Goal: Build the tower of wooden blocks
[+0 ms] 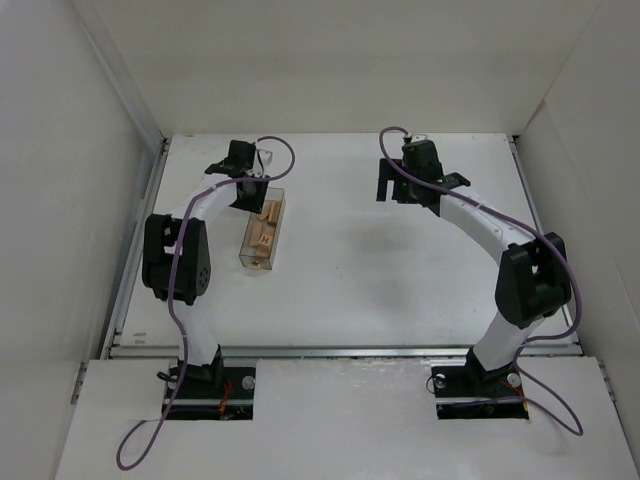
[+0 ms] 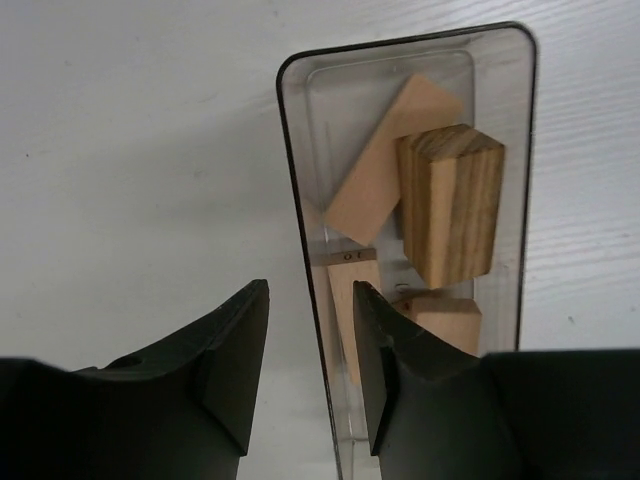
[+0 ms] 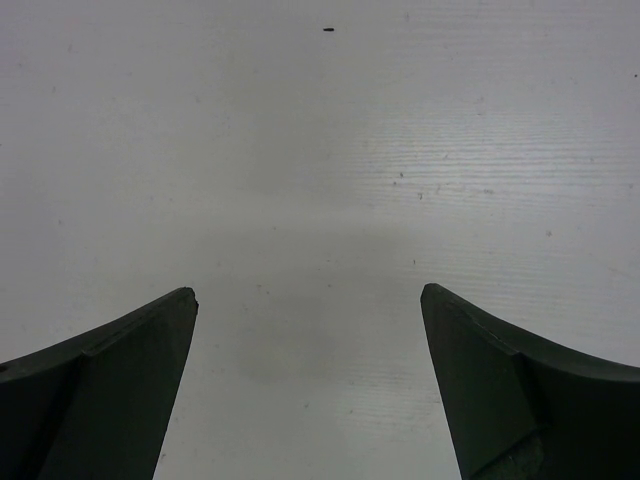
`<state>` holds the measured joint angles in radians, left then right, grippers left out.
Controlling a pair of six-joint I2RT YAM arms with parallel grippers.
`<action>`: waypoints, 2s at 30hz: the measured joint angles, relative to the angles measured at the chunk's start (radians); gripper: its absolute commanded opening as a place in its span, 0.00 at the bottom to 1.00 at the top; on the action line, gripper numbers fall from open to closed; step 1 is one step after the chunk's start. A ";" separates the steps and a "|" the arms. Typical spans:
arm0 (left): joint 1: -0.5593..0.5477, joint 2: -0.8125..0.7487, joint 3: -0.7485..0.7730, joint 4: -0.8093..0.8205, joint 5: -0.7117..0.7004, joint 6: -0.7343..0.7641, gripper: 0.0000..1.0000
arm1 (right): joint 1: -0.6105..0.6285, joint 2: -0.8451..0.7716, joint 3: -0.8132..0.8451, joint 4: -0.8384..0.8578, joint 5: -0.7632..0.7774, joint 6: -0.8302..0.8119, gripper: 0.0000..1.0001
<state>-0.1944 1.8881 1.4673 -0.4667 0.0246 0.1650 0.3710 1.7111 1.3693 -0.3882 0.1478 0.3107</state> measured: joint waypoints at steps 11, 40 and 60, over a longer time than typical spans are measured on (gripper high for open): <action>-0.001 0.037 -0.052 0.039 -0.053 -0.019 0.02 | 0.021 0.000 -0.006 0.007 0.010 -0.001 0.99; -0.369 0.185 -0.057 0.255 -0.895 0.367 0.51 | 0.036 -0.059 -0.039 0.004 0.107 -0.003 0.99; -0.100 0.035 0.187 -0.062 -0.190 0.117 1.00 | 0.037 -0.069 -0.044 -0.002 0.078 -0.017 0.99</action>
<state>-0.2939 1.9232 1.6539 -0.5289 -0.1650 0.2825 0.4084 1.6417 1.3254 -0.3897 0.2260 0.2935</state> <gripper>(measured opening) 0.997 0.992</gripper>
